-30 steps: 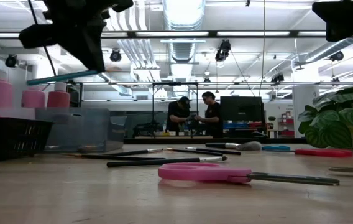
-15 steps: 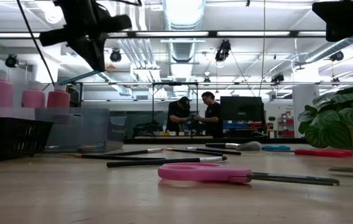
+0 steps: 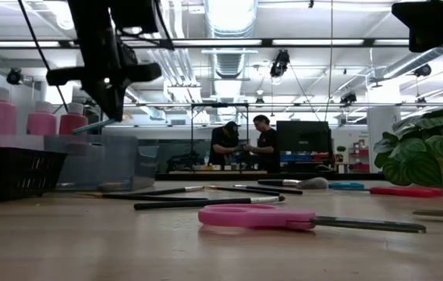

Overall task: Pick & Place Paint Supplies
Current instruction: Put the left blue brush into the black bin

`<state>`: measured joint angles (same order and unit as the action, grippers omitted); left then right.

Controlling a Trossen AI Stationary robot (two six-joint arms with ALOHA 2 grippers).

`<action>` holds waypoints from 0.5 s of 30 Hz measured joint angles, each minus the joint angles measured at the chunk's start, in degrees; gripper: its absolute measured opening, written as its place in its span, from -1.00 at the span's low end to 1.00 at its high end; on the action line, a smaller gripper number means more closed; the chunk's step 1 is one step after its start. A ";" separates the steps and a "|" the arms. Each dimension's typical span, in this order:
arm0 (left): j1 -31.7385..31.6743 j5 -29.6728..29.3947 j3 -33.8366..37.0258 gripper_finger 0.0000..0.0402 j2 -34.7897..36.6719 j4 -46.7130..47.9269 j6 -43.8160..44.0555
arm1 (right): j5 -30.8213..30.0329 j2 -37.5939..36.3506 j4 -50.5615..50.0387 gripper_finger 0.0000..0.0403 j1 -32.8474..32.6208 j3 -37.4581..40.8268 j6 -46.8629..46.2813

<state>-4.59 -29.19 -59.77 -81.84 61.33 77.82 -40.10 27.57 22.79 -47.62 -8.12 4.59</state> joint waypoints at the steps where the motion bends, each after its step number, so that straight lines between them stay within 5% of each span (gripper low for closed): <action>1: -0.25 0.05 1.21 -0.89 0.02 -1.39 0.00 | 0.00 0.00 0.00 0.69 0.01 0.01 -0.03; 15: -3.60 5.05 13.19 -0.89 -0.02 -13.13 0.06 | -0.01 -0.02 0.00 0.69 0.01 0.01 0.08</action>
<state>-8.19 -24.14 -46.58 -81.87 48.20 77.88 -40.10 27.55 22.79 -47.60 -8.11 4.67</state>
